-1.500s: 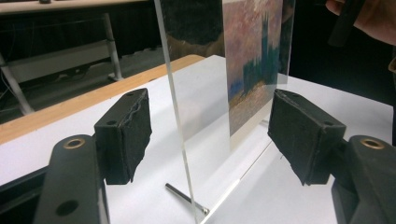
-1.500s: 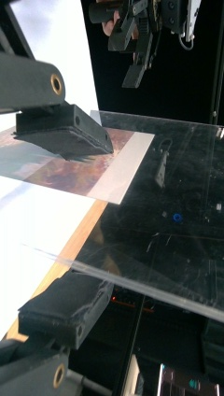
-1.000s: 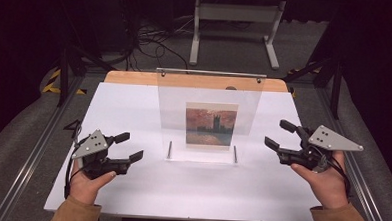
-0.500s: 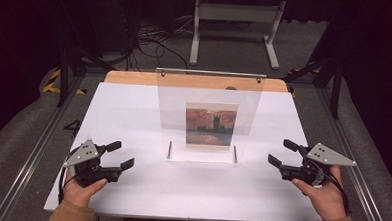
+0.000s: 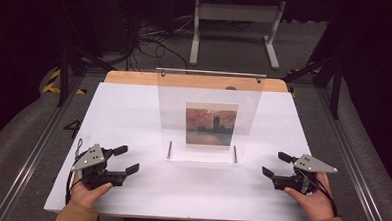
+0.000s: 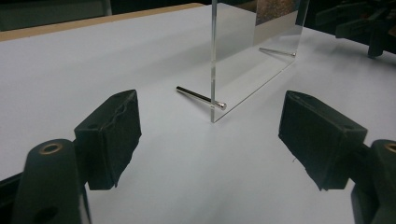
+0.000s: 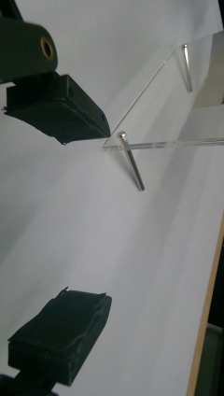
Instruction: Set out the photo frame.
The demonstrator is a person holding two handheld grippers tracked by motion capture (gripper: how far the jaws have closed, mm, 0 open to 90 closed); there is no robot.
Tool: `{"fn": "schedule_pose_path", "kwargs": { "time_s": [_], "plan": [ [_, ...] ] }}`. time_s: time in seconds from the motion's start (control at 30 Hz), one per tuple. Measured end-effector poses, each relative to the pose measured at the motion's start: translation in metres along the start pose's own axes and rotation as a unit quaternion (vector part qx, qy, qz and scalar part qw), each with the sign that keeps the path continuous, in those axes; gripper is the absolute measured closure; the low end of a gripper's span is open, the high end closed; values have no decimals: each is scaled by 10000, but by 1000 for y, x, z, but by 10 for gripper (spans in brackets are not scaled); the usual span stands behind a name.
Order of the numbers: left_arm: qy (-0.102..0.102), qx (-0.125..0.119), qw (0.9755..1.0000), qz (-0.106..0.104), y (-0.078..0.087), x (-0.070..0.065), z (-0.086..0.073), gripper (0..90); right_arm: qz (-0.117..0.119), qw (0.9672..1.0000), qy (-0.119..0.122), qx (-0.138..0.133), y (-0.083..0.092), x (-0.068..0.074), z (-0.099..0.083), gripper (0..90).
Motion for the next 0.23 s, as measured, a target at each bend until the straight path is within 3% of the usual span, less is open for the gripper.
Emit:
{"fn": "schedule_pose_path", "kwargs": {
  "time_s": [0.23],
  "plan": [
    [-13,100,9999,112,-3,2,-1,212,-35,10000,15,-20,0,1,-2,160]
  ]
}}
Point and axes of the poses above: each handheld gripper's, and its own axes: y roughly backward along the jaws, z roughly out of its top, x roughly to its left, the point moved 2 cm from there along -y, roughly forward along the jaws, and after that the axes turned 6 degrees about -y, right-handed, at the moved point
